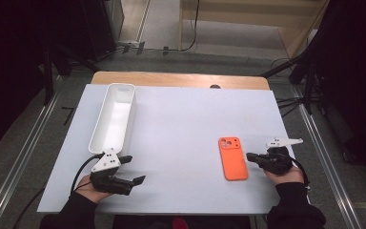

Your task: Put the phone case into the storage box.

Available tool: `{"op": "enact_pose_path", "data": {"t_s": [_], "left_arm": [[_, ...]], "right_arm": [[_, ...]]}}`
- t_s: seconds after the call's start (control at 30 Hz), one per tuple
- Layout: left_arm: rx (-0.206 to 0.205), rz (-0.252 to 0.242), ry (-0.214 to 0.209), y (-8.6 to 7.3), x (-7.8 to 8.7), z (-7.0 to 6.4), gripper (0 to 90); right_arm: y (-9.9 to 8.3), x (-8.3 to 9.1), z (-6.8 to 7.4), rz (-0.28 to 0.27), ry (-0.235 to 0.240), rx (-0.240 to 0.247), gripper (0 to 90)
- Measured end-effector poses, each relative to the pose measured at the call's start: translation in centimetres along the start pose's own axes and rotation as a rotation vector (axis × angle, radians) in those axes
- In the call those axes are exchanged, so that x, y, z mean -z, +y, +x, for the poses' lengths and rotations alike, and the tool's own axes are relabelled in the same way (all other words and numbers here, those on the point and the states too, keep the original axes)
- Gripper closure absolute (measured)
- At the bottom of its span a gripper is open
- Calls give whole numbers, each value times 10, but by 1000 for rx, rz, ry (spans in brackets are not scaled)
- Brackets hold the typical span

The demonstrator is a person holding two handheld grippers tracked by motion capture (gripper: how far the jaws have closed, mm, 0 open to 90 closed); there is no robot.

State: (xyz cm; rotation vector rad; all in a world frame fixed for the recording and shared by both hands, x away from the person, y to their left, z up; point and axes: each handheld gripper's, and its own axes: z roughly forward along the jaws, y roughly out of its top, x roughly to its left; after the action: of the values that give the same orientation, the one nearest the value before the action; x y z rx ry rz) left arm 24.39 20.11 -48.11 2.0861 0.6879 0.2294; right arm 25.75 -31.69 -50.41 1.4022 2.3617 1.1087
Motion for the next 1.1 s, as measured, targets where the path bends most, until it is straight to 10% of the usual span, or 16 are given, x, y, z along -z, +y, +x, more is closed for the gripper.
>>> {"op": "enact_pose_path", "data": {"t_s": [1.1], "left_arm": [[-3, 4, -1, 0, 0, 0, 156]], "right_arm": [[5, -28, 9, 65, 34, 0, 881]]}}
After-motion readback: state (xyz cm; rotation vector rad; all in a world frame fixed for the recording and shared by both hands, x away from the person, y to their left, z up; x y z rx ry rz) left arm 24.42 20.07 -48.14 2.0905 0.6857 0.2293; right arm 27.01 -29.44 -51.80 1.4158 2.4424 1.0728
